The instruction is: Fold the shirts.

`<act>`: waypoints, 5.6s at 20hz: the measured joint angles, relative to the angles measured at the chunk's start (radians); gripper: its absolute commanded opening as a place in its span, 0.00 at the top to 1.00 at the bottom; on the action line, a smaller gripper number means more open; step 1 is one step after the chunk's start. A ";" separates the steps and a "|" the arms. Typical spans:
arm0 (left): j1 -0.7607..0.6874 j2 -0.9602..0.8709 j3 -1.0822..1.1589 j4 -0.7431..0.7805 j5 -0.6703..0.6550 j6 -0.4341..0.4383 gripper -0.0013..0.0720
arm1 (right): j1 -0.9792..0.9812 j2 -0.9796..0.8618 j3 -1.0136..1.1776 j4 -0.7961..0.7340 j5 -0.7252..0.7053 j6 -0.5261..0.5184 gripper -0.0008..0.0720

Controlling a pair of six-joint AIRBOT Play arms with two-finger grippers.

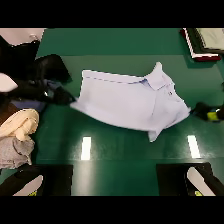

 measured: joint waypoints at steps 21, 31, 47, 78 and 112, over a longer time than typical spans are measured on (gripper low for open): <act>0.000 0.143 1.015 0.288 0.078 -0.050 0.95 | 0.151 -0.014 1.347 -0.156 -0.030 0.188 0.98; 0.000 -0.099 0.403 0.420 0.069 -0.127 0.95 | 0.152 -0.377 1.058 -0.178 0.286 0.233 0.98; 0.045 -0.490 0.344 0.360 0.679 -0.130 0.95 | 0.359 -0.678 0.785 -0.308 -0.349 0.218 0.98; 0.225 -0.158 -0.246 0.259 -0.025 -0.003 0.31 | 0.330 -0.459 0.619 -0.054 0.225 0.047 0.54; 0.229 0.016 -0.373 0.080 -0.013 0.056 0.95 | 0.138 0.000 -0.408 0.037 -0.031 0.051 0.58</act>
